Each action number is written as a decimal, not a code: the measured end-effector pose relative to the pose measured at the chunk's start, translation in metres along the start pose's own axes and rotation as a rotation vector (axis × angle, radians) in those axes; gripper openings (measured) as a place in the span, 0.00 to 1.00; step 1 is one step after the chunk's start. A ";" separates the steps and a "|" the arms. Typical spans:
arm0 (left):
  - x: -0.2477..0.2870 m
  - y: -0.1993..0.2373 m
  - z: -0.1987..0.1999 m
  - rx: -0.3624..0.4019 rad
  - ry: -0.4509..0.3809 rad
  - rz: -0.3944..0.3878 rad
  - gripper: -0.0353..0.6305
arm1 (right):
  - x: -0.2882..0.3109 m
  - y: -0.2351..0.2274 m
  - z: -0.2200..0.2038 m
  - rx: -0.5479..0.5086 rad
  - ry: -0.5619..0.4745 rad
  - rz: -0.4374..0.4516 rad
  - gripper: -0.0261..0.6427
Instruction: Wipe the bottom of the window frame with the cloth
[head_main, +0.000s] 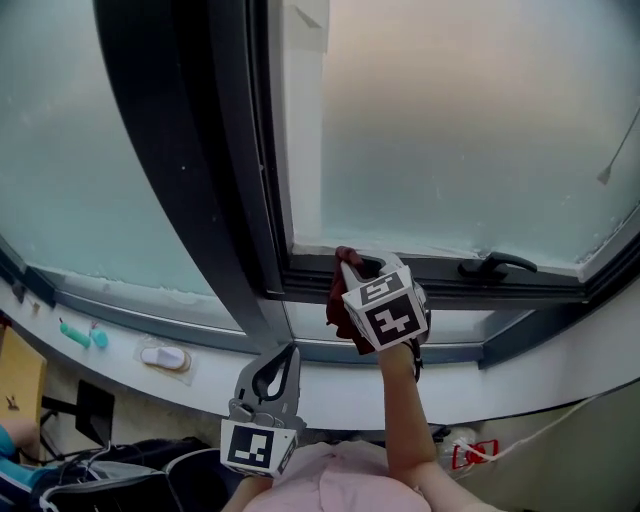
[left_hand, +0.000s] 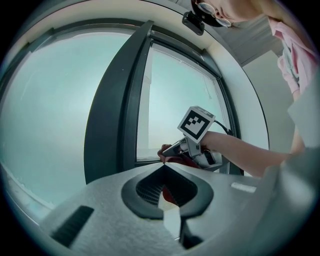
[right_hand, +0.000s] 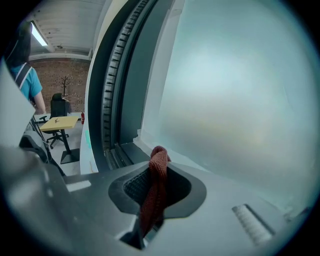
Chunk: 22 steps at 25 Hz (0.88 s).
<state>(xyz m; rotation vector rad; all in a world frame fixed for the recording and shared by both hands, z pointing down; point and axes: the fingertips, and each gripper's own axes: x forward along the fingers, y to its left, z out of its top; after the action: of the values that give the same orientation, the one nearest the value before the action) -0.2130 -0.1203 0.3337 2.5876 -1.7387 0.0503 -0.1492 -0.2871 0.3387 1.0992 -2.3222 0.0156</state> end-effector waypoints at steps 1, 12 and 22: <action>-0.002 -0.001 -0.001 -0.013 -0.002 0.009 0.05 | -0.001 0.000 -0.001 -0.010 0.004 0.001 0.11; 0.010 -0.021 0.007 0.020 -0.006 -0.006 0.05 | -0.007 -0.007 -0.004 0.008 -0.042 0.040 0.11; 0.026 -0.039 0.007 0.019 -0.007 -0.026 0.05 | -0.018 -0.024 -0.014 0.032 -0.058 0.041 0.11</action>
<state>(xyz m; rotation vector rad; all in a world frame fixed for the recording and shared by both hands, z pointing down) -0.1666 -0.1299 0.3274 2.6263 -1.7148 0.0571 -0.1159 -0.2869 0.3357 1.0804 -2.4040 0.0369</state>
